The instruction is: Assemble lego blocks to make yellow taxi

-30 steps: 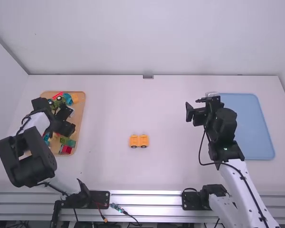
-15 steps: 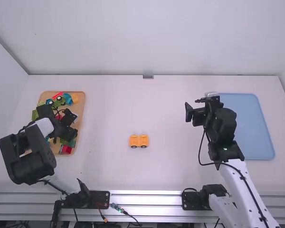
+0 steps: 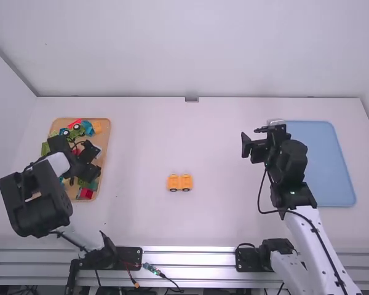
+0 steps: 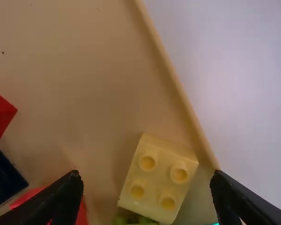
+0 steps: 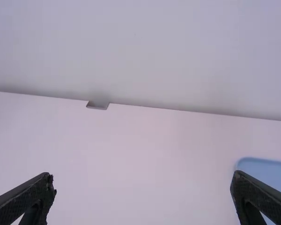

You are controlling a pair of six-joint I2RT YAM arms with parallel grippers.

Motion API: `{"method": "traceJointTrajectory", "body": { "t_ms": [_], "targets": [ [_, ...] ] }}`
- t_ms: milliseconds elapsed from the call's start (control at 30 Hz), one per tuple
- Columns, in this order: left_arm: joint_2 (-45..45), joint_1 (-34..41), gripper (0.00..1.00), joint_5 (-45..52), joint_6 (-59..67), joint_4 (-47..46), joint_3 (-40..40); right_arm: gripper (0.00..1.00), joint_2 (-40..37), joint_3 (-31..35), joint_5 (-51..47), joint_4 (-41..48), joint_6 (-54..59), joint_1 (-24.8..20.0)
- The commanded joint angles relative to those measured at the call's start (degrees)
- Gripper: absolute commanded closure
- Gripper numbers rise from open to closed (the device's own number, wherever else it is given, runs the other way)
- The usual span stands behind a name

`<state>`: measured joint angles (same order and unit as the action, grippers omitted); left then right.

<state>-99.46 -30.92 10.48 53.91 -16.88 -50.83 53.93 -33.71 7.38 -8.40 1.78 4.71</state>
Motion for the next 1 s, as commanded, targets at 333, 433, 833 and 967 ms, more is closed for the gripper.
{"method": "traceJointTrajectory", "body": {
  "t_ms": [333, 433, 833, 967],
  "targets": [
    [-4.8, -0.2, 0.53, 0.9, -1.3, -2.3, -2.7, 0.01, 0.3, -1.2, 0.3, 0.1, 0.2, -0.1],
    [-4.8, -0.2, 0.54, 0.9, -1.4, -3.6, -3.2, 0.01, 0.3, -1.2, 0.3, 0.1, 0.2, -0.1],
    [-4.8, -0.2, 0.72, 0.9, -1.6, -3.5, -3.0, 0.01, 0.3, -1.2, 0.3, 0.3, 0.1, -0.5],
    [-4.7, -0.2, 0.77, 1.2, -1.6, -2.7, -3.1, 0.01, 0.3, -1.2, 0.3, 0.3, 0.2, -0.6]
  ]
}}
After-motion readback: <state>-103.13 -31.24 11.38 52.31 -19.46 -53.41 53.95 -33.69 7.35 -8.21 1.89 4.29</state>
